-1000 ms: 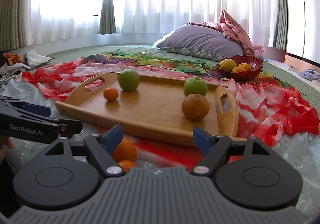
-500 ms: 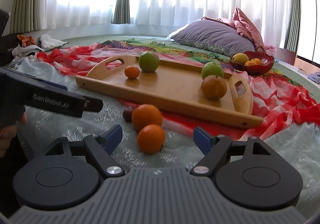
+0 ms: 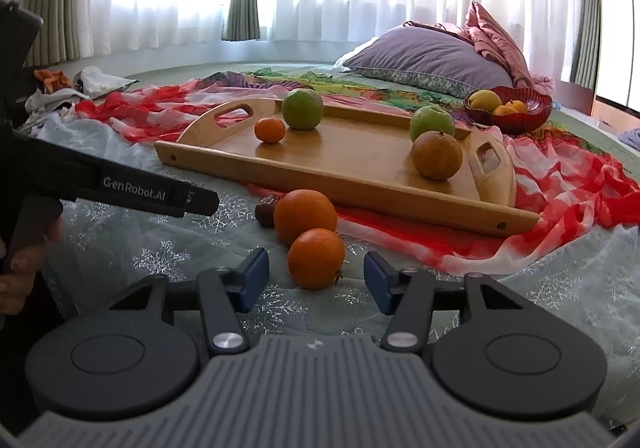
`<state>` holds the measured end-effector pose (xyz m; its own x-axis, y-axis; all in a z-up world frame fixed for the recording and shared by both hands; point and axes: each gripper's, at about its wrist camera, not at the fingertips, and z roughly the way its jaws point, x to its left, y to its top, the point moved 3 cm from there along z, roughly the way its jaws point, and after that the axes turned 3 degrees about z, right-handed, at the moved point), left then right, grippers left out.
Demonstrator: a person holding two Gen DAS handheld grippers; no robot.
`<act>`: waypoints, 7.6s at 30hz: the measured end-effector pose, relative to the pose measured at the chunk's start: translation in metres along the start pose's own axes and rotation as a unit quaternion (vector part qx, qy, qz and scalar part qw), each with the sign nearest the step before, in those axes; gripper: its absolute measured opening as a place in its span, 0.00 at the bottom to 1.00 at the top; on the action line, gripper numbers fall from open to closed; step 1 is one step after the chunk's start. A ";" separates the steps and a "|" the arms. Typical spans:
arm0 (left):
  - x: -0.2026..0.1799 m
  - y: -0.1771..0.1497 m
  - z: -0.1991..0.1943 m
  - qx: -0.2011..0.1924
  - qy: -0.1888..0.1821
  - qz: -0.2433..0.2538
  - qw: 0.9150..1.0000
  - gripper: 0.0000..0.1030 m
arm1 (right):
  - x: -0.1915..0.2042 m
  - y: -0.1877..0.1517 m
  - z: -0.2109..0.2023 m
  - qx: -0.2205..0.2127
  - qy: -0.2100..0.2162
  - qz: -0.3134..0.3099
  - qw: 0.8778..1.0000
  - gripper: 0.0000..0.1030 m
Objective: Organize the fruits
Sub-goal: 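Grasp a dark brown date with the left tool while the right tool grasps a tangerine, then carry the date with the left tool while the right tool carries the tangerine over the tray, then open the left tool releasing the date while the right tool releases the tangerine, then withdraw both open tools from the tray toward the remaining fruits, then grasp a second date with the left tool while the right tool grasps a large tangerine, then carry the date with the left tool while the right tool carries the tangerine over the tray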
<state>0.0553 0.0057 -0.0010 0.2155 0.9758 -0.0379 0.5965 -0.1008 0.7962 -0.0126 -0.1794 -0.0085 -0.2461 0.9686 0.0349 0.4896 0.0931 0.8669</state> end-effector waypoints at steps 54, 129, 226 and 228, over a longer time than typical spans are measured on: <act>-0.027 0.077 0.044 -0.034 -0.015 0.026 0.999 0.27 | -0.046 0.079 0.054 -0.036 -0.046 0.051 0.997 0.34; -0.029 0.082 0.088 -0.013 0.005 0.058 0.998 0.35 | -0.055 0.080 0.105 0.024 -0.037 0.050 0.998 0.58; -0.038 0.040 0.028 0.000 -0.057 0.074 0.996 0.28 | -0.005 0.030 0.034 0.020 0.044 -0.029 0.998 0.47; -0.036 0.041 0.028 -0.001 -0.055 0.071 0.996 0.28 | -0.006 0.031 0.036 0.021 0.042 -0.025 0.999 0.45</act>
<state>0.0936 -0.0394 0.0166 0.3808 0.9246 0.0106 0.5520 -0.2366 0.7996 0.0339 -0.1739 0.0007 -0.3403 0.9397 0.0352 0.5088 0.1525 0.8473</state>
